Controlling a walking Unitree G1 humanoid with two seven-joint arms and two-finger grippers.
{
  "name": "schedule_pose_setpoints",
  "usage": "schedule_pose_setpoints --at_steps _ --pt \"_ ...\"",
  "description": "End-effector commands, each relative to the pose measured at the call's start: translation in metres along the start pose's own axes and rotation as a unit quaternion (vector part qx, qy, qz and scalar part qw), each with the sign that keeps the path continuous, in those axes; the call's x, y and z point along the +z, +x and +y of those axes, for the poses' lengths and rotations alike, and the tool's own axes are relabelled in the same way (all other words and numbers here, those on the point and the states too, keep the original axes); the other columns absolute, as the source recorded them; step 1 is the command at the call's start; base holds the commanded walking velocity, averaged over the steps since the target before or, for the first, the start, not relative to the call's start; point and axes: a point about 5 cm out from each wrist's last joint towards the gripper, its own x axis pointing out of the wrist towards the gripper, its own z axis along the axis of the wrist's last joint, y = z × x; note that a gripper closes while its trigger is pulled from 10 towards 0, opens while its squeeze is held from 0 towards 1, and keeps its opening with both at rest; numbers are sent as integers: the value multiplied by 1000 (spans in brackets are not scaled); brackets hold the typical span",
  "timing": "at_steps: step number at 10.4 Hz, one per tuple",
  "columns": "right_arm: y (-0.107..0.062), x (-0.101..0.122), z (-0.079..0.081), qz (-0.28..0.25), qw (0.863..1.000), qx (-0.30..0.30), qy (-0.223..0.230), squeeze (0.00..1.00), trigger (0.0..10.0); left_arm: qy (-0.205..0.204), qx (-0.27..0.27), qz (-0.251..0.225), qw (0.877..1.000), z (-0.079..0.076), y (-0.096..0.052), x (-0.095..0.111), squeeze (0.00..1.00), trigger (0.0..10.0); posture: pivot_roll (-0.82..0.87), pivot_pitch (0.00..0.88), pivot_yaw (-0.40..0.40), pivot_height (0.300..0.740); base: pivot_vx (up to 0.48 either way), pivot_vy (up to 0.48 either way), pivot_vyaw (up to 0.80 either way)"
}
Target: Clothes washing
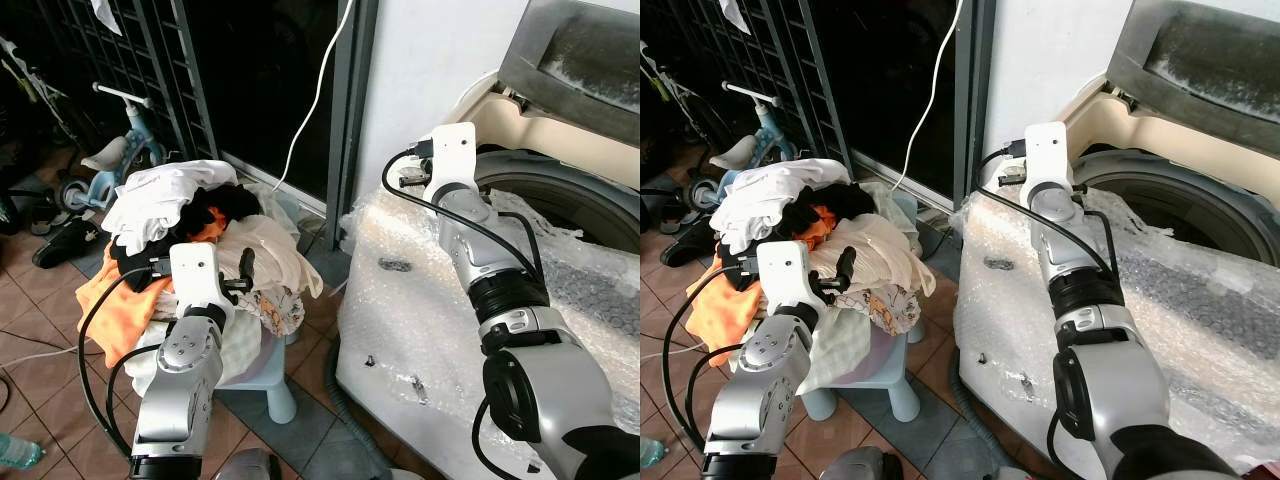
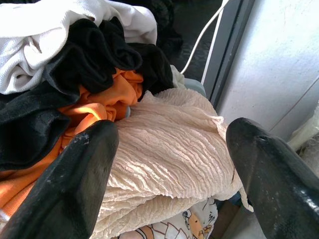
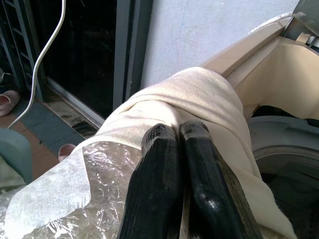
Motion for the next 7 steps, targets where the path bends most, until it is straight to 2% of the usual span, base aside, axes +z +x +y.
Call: schedule_pose_setpoints --at_steps 1,2,3,4,5,6,7 --pt "-2 -5 -36 -14 997 -67 38 0 0 0 -4 -2 1000 -1 1 3 0 10000 -40 0 9 740 0 0 0" --pt "-20 12 -87 -127 981 -148 20 0 0 2 2 -7 1000 1 1 4 0 10000 -40 0 10 740 0 0 0" --pt "-26 15 -90 -156 977 -143 9 0 4863 4 -1 -8 1000 0 2 4 0 10000 -51 0 18 740 0 0 0" --pt "-27 13 -83 -158 980 -117 14 0 10000 5 -6 -6 1000 -1 3 4 0 10000 -54 0 21 740 0 0 0" --pt "-29 11 -76 -167 981 -102 -4 0 10000 6 -10 -7 1000 -3 5 5 0 10000 -55 0 23 740 0 0 0" --pt "-31 6 -84 -155 978 -140 -25 902 10000 6 -6 -9 1000 -2 5 5 0 10000 -53 0 20 740 0 0 0" --pt "-32 -4 -108 -112 970 -215 -10 1000 10000 6 -3 -9 1000 -2 5 5 0 10000 -49 0 16 740 0 0 0"
